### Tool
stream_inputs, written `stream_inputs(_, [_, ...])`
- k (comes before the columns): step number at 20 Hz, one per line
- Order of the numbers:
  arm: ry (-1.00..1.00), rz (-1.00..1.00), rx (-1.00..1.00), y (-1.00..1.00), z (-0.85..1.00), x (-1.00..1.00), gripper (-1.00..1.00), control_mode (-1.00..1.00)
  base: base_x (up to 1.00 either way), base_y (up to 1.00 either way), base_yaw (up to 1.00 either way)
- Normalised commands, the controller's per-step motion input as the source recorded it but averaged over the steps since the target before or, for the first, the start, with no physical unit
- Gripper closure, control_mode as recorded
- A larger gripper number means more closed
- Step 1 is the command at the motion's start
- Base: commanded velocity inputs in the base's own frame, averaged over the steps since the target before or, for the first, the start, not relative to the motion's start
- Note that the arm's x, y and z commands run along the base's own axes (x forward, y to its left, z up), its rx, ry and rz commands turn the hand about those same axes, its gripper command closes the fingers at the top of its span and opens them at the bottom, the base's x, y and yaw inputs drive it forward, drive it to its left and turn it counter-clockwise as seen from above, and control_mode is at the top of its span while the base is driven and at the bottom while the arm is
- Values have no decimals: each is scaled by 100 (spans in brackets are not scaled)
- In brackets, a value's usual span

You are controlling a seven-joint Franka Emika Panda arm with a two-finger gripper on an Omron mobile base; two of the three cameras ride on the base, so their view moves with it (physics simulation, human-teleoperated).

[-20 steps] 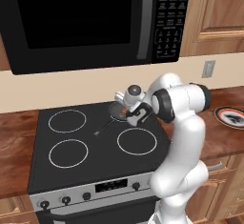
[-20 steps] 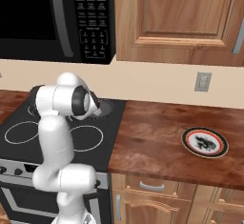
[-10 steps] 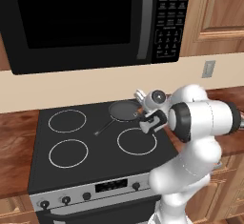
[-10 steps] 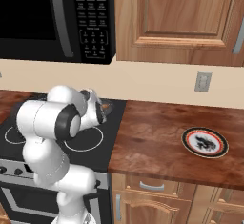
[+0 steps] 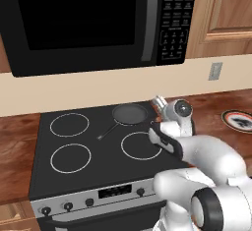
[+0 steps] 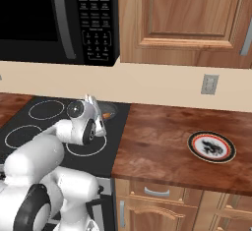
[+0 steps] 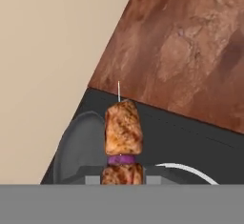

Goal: Place the cold items (carrot and peach) from the fridge in one tupperware on the dining counter. Place the warm items (kebab skewer and hot dog) in the stove area in another tupperware.

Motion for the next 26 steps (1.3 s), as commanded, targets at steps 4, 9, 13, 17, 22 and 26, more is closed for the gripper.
stream_inputs(4, [7, -9, 14, -69, 100, -100, 100, -100, 0, 0, 0])
stream_inputs(9, [24, -1, -6, -35, 70, -100, 100, -100, 0, 0, 0])
stream_inputs(13, [24, -2, -17, -9, 27, -100, 100, -100, 0, 0, 0])
stream_inputs(17, [23, -1, -31, 15, 25, -100, 100, -100, 0, 0, 0])
stream_inputs(22, [15, 4, -36, 61, 13, -82, 100, -100, 0, 0, 0])
stream_inputs(26, [10, 35, -29, 62, -8, -6, 100, -100, 0, 0, 0])
